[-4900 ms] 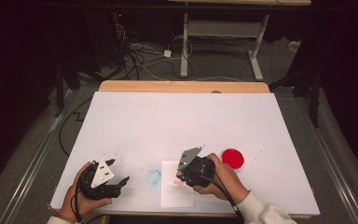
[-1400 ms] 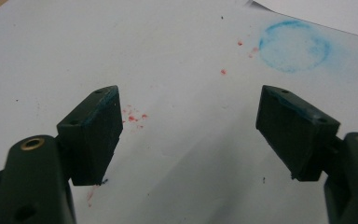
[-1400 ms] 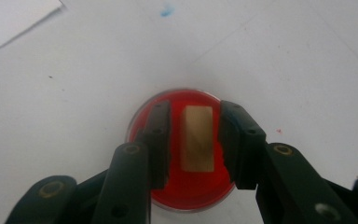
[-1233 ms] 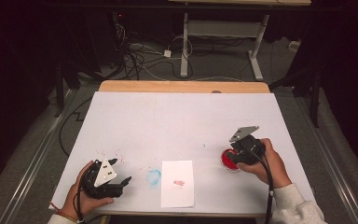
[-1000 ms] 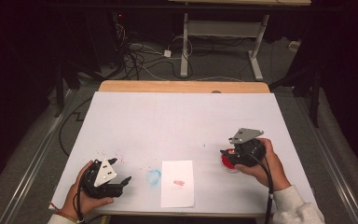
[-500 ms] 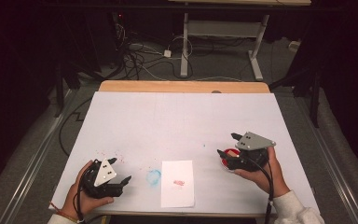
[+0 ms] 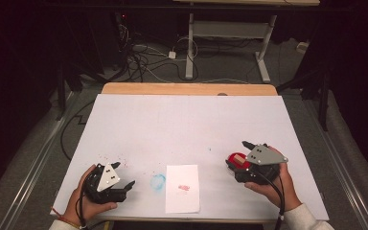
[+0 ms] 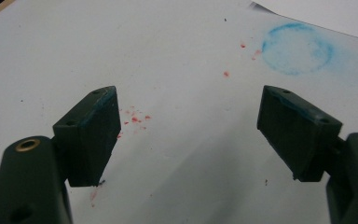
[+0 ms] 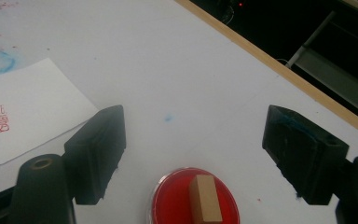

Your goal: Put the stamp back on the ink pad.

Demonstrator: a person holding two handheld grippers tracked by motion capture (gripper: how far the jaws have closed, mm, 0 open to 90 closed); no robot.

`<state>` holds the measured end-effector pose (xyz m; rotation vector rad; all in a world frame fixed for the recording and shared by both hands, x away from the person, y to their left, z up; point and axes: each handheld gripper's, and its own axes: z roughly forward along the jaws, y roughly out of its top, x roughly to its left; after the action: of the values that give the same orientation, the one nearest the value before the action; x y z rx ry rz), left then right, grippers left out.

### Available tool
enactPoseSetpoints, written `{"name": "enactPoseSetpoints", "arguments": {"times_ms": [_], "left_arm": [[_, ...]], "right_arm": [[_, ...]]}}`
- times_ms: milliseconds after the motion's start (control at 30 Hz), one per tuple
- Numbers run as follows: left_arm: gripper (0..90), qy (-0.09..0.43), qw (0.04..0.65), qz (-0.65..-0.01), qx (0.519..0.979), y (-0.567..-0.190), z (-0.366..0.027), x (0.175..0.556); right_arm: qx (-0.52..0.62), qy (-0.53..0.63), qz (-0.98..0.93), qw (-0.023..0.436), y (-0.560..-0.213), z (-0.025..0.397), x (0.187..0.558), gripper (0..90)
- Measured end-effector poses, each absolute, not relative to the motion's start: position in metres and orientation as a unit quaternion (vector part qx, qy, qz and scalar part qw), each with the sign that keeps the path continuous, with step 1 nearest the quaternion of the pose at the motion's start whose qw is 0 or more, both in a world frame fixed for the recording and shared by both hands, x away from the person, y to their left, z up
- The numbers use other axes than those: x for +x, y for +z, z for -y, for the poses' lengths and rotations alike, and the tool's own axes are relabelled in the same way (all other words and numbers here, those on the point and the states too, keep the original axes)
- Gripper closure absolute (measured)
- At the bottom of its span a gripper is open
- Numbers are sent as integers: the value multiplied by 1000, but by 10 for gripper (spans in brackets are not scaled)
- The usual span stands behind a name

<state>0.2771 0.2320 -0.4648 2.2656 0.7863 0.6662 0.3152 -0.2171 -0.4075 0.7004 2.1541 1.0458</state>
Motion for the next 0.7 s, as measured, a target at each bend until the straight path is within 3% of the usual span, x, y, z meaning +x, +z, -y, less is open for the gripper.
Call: {"name": "enactPoseSetpoints", "arguments": {"times_ms": [700], "left_arm": [[209,253,324,-300,861,-465,-232,277]], "right_arm": [[279,416,-790,354,-419,245,294,176]]}}
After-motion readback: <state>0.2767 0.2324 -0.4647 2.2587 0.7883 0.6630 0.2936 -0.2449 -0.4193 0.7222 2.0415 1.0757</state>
